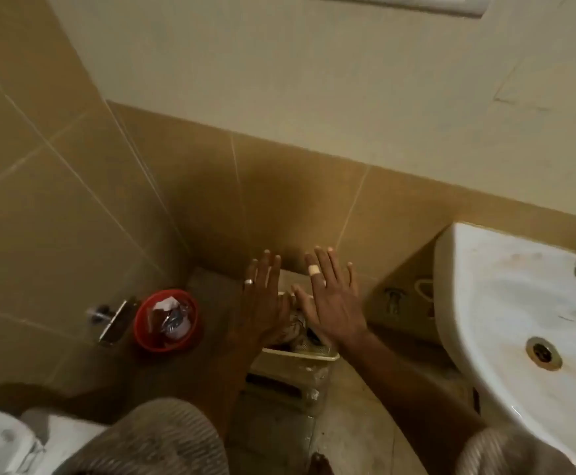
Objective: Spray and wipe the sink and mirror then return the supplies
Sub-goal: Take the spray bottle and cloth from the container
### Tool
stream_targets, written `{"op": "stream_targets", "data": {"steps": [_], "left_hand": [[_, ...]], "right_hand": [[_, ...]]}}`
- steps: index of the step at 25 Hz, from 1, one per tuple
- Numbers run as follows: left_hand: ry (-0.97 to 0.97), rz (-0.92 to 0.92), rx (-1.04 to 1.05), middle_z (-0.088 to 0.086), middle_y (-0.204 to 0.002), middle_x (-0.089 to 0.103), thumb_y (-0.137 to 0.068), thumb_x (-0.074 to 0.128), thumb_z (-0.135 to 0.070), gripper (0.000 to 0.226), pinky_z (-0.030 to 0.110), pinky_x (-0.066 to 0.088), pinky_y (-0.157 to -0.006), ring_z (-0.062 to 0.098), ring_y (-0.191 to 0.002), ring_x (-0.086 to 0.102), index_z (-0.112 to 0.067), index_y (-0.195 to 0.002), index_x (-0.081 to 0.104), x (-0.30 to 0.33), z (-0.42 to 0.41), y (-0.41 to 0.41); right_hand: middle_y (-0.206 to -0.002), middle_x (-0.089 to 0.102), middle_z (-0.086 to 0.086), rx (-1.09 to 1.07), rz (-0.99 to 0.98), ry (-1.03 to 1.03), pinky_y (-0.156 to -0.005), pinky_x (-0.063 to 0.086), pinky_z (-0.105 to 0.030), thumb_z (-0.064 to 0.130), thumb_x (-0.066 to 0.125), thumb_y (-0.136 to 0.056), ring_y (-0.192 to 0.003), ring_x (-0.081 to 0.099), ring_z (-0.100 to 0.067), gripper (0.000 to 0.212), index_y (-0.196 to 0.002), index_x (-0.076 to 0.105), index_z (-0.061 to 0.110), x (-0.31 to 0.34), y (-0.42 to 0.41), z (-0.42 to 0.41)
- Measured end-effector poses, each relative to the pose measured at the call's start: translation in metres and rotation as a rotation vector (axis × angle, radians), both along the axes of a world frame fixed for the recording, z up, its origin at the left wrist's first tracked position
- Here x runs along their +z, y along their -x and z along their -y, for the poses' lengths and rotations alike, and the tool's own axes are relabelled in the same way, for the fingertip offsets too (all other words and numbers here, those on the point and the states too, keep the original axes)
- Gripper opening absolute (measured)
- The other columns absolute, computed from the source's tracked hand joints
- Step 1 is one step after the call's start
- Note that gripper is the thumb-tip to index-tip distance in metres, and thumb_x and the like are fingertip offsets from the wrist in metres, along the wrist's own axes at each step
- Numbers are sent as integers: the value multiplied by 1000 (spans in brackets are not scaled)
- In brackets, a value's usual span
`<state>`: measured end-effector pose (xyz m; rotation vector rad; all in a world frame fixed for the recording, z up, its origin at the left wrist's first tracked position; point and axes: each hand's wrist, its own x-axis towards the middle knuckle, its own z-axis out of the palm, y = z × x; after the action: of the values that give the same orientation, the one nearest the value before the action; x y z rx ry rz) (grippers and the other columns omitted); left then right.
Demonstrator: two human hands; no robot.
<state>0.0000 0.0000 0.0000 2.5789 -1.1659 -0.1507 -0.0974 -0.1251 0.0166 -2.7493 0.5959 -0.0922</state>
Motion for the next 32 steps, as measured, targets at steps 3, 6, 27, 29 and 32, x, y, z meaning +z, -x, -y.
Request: {"op": "stream_targets", "data": {"steps": [3, 6, 27, 29, 32], "left_hand": [[-64, -49, -61, 28, -138, 55, -103, 8, -43, 71, 55, 55, -85, 47, -120, 59, 0, -135, 54, -50, 7, 7], [-91, -31, -106, 21, -112, 71, -105, 15, -44, 56, 41, 61, -57, 37, -87, 73, -6, -127, 48, -99, 10, 12], [-574, -126, 51, 20, -151, 33, -87, 9, -51, 71, 54, 34, -94, 47, -122, 42, -19, -148, 27, -282, 66, -1], [-563, -145, 66, 17, -150, 36, -88, 3, -53, 72, 53, 36, -94, 44, -120, 45, -21, -148, 29, -280, 66, -1], [-427, -302, 114, 13, -149, 40, -89, 41, -59, 74, 51, 41, -102, 37, -127, 47, -24, -152, 25, -257, 61, -3]], "right_hand": [[-177, 21, -8, -47, -68, -49, -131, 15, -59, 62, 15, -103, -165, 13, -27, 80, -166, 30, 17, -54, 6, 4], [-162, 49, -17, -125, -22, -100, -120, 38, -60, 59, 27, -108, -152, 44, -37, 72, -155, 50, 10, -108, 30, 10], [-104, 77, -15, -271, 10, -80, -69, 59, -51, 51, 52, -89, -91, 75, -39, 56, -113, 74, 4, -232, 13, 35], [-104, 77, -15, -275, 54, -111, -71, 59, -53, 47, 52, -89, -92, 75, -40, 54, -112, 75, 4, -234, 9, 35], [-105, 76, -16, -256, 147, -240, -84, 57, -61, 44, 50, -92, -98, 74, -42, 55, -118, 73, 1, -239, 7, 36]]}}
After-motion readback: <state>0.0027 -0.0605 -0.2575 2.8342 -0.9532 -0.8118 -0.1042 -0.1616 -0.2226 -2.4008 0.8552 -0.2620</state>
